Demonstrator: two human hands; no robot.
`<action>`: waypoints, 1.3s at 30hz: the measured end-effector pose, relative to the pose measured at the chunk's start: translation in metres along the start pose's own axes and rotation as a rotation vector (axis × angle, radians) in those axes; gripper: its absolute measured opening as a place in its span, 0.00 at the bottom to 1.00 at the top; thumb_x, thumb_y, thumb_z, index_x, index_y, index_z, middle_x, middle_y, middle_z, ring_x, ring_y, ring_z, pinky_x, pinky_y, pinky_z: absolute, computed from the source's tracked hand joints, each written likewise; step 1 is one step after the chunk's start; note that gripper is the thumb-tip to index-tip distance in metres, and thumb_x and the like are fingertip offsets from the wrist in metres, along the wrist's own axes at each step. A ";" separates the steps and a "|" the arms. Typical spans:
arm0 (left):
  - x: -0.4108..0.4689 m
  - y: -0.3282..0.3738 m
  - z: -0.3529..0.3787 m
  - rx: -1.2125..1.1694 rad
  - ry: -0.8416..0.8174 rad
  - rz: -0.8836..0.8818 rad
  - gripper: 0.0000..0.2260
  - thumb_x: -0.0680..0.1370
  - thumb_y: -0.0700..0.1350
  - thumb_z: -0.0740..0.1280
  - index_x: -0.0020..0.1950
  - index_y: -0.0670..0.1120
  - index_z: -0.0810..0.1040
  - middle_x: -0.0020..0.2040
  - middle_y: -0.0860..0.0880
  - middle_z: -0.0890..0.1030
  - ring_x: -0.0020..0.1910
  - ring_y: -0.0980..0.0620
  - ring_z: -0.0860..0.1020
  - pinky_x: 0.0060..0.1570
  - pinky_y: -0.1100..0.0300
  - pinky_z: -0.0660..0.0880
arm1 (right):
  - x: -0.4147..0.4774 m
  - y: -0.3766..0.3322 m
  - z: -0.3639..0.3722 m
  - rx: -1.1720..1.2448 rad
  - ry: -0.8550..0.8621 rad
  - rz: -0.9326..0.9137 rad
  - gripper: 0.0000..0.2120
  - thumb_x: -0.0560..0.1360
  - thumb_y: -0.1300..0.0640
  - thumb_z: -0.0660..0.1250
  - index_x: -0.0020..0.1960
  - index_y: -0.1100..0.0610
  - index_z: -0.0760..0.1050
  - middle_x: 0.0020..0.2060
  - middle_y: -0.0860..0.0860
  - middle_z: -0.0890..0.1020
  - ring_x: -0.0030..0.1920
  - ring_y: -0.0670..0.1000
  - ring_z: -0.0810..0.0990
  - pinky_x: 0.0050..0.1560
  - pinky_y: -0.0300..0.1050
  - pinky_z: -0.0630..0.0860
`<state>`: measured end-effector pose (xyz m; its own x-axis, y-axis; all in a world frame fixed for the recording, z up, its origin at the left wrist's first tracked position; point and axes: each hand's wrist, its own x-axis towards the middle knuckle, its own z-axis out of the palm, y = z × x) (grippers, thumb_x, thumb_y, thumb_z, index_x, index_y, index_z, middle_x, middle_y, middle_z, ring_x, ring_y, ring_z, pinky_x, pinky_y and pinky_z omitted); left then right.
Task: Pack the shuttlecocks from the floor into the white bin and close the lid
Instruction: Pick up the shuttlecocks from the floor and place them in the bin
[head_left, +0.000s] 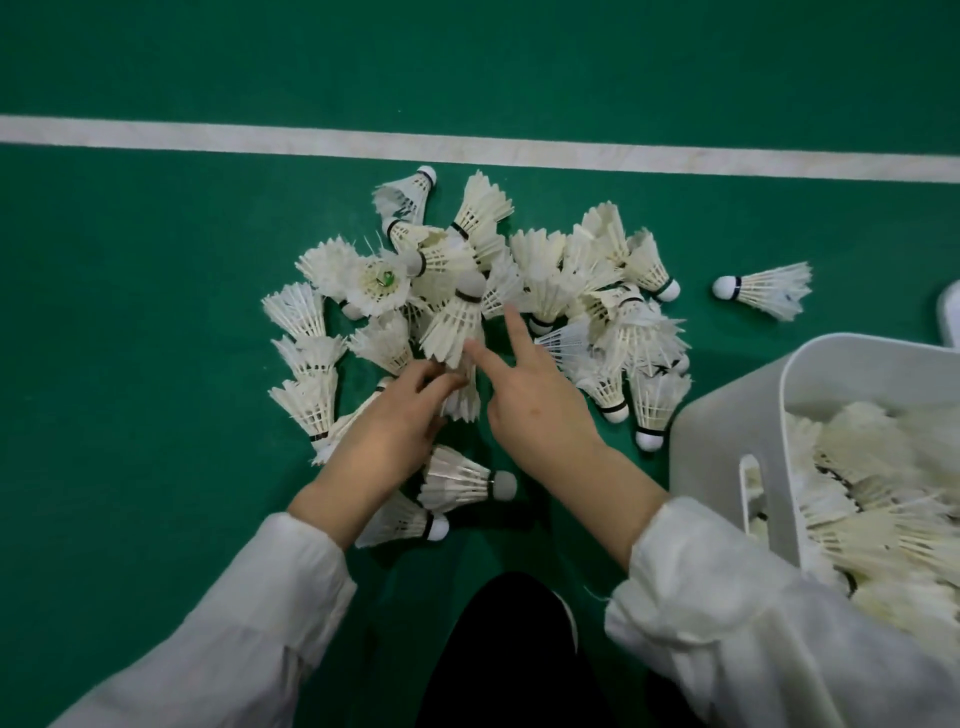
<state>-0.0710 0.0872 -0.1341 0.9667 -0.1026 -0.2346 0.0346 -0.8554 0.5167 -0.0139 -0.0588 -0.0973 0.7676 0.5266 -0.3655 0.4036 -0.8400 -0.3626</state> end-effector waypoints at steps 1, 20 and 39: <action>-0.002 0.002 -0.001 -0.012 0.061 -0.009 0.17 0.74 0.37 0.67 0.63 0.42 0.74 0.59 0.43 0.74 0.54 0.43 0.76 0.49 0.57 0.72 | 0.006 -0.001 -0.003 -0.014 -0.005 0.001 0.29 0.76 0.64 0.57 0.74 0.48 0.55 0.76 0.55 0.41 0.68 0.60 0.61 0.57 0.52 0.71; -0.049 0.019 -0.004 -0.251 0.146 -0.326 0.10 0.77 0.36 0.59 0.51 0.44 0.79 0.51 0.51 0.75 0.46 0.58 0.71 0.46 0.69 0.65 | 0.037 -0.015 -0.002 -0.393 -0.158 -0.084 0.35 0.74 0.64 0.64 0.74 0.57 0.48 0.61 0.60 0.73 0.59 0.60 0.74 0.43 0.50 0.69; -0.065 0.035 -0.018 0.006 0.263 -0.200 0.04 0.76 0.43 0.67 0.47 0.43 0.76 0.50 0.47 0.77 0.49 0.48 0.74 0.43 0.59 0.68 | -0.010 0.003 0.015 -0.006 0.099 0.063 0.08 0.77 0.63 0.60 0.49 0.61 0.77 0.46 0.55 0.79 0.47 0.58 0.77 0.37 0.43 0.64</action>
<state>-0.1277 0.0732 -0.0865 0.9734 0.2012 -0.1098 0.2291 -0.8485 0.4769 -0.0276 -0.0649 -0.1076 0.8370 0.4575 -0.3003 0.3557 -0.8718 -0.3368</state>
